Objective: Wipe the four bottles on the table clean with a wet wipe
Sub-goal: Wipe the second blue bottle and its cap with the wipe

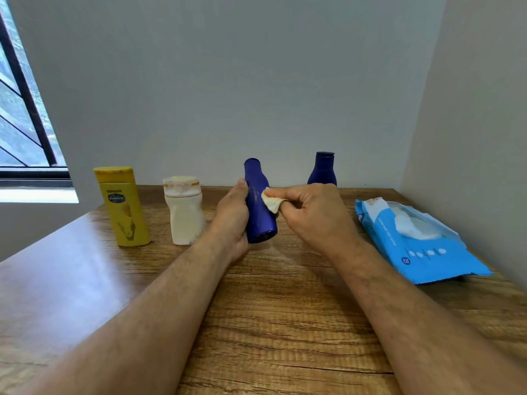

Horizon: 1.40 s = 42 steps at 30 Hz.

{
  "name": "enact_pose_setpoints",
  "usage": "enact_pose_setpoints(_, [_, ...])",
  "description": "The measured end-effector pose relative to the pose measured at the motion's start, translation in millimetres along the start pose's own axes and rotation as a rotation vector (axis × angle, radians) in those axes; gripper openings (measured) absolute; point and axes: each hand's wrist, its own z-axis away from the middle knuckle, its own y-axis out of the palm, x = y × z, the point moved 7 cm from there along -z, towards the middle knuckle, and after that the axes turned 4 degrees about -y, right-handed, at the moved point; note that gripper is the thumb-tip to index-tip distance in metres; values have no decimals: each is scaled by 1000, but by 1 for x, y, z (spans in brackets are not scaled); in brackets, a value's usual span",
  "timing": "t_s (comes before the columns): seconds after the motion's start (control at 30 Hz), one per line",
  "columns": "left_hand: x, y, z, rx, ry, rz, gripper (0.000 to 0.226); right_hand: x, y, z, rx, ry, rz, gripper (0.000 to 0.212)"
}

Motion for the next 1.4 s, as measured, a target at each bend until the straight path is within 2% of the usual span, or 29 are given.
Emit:
enact_pose_setpoints(0.13, [2, 5, 3, 35, -13, 12, 42, -6, 1, -2, -14, 43, -23, 25])
enact_pose_setpoints(0.3, [1, -11, -2, -131, -26, 18, 41, -1, 6, 0, 112, -3, -68, 13])
enact_pose_setpoints(0.4, [2, -12, -3, -153, -20, 6, 41, -2, 5, -1, 101, 2, -53, 18])
enact_pose_setpoints(0.5, [3, -7, -3, -88, -25, 40, 42, -4, 4, -1, 68, 33, -11, 25])
enact_pose_setpoints(0.67, [5, 8, 5, 82, -30, 57, 41, -7, -3, -3, -65, 61, -53, 25])
enact_pose_setpoints(0.83, [-4, 0, 2, -24, 21, 113, 42, -3, -3, -2, 22, 25, -100, 13])
enact_pose_setpoints(0.97, [-8, -7, 0, -79, 48, 133, 41, 0, 1, -1, 74, -8, -76, 15])
enact_pose_setpoints(1.07, [-7, -6, -1, -52, 52, 127, 44, -3, 2, -2, 42, 18, -27, 25])
enact_pose_setpoints(1.23, [-2, 7, 3, 81, 23, 95, 43, -9, 0, -3, -41, 80, -37, 25])
enact_pose_setpoints(1.4, [-5, 2, 1, 58, 20, 109, 49, -7, -3, -3, 53, 47, -76, 14])
